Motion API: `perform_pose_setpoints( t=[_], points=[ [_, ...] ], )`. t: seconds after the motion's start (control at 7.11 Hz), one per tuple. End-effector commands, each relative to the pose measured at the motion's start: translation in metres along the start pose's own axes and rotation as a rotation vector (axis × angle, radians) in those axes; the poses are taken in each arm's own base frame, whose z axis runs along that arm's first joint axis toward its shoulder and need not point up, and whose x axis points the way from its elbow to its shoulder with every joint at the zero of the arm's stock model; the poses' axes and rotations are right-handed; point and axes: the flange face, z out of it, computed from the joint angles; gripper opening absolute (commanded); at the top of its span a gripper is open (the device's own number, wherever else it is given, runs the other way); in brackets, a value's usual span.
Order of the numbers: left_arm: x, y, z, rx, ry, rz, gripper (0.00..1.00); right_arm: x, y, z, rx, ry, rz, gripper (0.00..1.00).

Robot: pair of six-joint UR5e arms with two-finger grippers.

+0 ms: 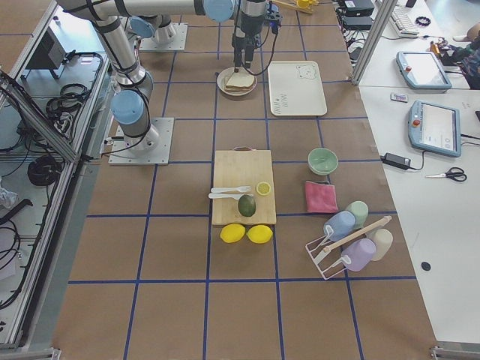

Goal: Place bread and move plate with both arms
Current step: 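Reach the left gripper to the white plate's rim nearest the robot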

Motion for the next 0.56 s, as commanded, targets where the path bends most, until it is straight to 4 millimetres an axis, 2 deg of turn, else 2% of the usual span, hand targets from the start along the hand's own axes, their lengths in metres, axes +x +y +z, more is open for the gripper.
perform_pose_setpoints(
  t=[0.0, 0.42],
  points=[
    [-0.0007, 0.0022, 0.0022, -0.001, -0.002, 0.019, 0.9, 0.0004, -0.0006, -0.0001, 0.005, 0.001, 0.005, 1.0],
    [-0.0023, 0.0044, 0.0036, -0.005, -0.002, 0.023, 0.87, 0.0005, -0.0008, -0.0003, 0.007, 0.002, 0.005, 1.0]
  ],
)
